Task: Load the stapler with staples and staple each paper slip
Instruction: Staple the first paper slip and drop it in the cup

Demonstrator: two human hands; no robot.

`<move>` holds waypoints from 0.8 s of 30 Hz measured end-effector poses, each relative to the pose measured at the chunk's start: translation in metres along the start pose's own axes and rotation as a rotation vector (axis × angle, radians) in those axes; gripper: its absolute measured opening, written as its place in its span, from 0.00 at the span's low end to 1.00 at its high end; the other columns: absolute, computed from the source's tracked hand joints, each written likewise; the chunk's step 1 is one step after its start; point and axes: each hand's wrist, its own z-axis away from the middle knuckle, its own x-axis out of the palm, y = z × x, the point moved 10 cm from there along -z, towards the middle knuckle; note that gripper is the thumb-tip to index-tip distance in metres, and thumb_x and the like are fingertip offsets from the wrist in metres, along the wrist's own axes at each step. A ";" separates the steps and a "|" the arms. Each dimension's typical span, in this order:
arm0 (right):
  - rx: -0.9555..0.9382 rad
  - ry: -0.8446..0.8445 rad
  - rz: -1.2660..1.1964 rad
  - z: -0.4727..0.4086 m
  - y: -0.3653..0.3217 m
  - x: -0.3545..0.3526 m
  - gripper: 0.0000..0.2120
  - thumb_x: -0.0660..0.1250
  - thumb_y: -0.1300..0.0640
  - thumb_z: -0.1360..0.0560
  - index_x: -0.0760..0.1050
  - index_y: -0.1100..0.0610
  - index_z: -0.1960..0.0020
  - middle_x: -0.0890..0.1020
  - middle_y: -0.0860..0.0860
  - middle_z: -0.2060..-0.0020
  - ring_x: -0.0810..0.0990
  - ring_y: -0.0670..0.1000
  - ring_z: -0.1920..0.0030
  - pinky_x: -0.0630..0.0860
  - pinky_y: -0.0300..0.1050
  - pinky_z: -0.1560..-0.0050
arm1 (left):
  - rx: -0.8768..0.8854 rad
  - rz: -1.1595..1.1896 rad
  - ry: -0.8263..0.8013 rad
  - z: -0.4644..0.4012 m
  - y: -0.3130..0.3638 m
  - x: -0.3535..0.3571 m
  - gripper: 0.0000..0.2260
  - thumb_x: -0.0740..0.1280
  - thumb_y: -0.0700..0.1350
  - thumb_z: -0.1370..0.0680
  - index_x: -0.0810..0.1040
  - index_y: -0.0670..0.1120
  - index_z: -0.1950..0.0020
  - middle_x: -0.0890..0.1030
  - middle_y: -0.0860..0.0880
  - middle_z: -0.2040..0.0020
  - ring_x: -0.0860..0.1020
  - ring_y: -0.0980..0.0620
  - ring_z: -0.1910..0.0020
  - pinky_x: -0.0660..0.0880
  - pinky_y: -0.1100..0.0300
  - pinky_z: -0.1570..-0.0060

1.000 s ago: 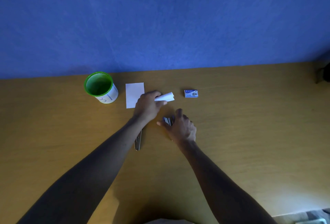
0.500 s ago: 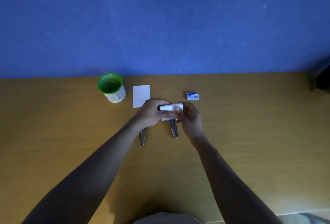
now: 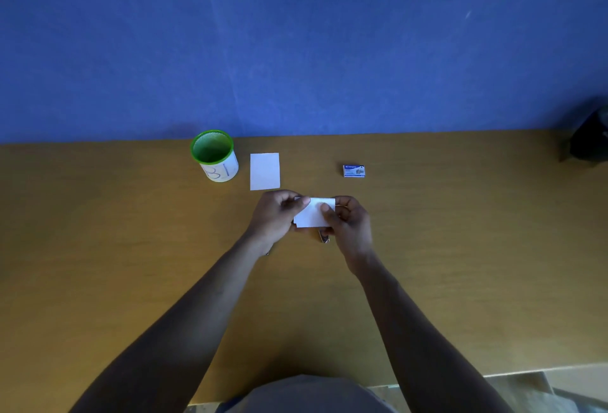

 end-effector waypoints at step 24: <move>-0.049 0.205 0.135 0.023 0.001 -0.010 0.09 0.68 0.53 0.21 0.79 0.58 0.57 0.82 0.53 0.66 0.79 0.51 0.64 0.79 0.51 0.66 | 0.007 0.127 0.054 0.035 -0.009 0.008 0.11 0.71 0.48 0.24 0.80 0.39 0.57 0.75 0.45 0.66 0.79 0.51 0.66 0.82 0.51 0.69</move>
